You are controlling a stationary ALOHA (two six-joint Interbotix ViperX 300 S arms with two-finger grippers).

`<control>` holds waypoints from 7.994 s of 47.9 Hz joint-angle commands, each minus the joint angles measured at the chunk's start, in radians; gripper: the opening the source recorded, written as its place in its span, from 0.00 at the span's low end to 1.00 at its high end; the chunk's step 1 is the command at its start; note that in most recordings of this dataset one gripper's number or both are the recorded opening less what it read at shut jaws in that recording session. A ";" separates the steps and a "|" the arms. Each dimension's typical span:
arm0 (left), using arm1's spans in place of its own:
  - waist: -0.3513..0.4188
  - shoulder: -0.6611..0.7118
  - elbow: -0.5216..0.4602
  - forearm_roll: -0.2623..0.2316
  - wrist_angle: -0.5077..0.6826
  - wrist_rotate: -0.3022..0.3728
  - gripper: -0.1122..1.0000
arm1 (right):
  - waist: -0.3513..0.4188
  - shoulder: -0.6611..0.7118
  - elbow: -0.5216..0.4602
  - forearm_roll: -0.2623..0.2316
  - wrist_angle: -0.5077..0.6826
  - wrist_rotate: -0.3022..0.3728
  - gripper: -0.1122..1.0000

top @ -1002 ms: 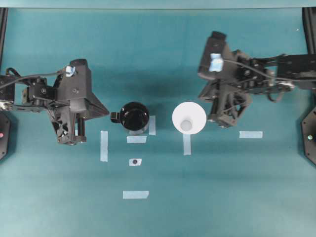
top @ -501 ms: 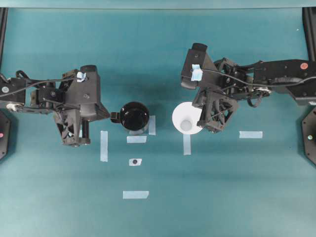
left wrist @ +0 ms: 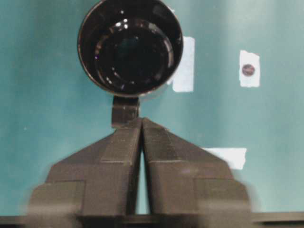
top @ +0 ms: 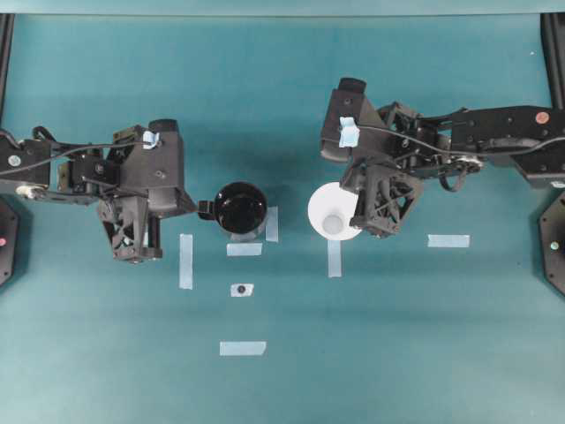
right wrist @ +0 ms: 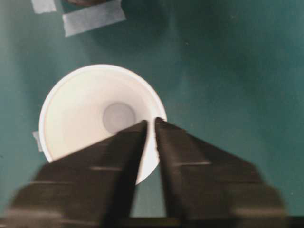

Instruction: Holding the cup holder with the left arm, the right arm places the cup into the cup holder.

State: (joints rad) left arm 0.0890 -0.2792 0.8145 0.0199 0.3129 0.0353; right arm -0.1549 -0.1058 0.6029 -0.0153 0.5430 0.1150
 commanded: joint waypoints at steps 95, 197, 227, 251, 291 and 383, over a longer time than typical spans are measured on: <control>0.043 0.241 -0.072 0.002 -0.069 0.058 0.90 | -0.064 0.132 -0.009 -0.023 -0.005 0.006 0.94; 0.021 0.167 -0.040 0.002 -0.302 0.054 0.30 | -0.075 -0.044 -0.118 0.103 0.209 0.052 0.13; 0.015 0.161 -0.032 0.002 -0.457 0.054 0.30 | -0.075 -0.169 -0.127 0.103 0.210 0.110 0.13; 0.012 0.190 -0.038 0.002 -0.584 0.054 0.30 | -0.040 -0.198 -0.193 0.103 0.201 0.137 0.13; 0.009 0.196 -0.061 0.002 -0.658 0.054 0.30 | -0.011 -0.048 -0.224 0.103 0.149 0.135 0.13; -0.002 0.255 -0.021 0.000 -0.782 0.051 0.30 | -0.009 -0.023 -0.206 0.092 0.140 0.135 0.93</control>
State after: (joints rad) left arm 0.0874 -0.0199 0.7992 0.0199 -0.4310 0.0859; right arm -0.1626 -0.0997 0.4096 0.0782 0.6888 0.2424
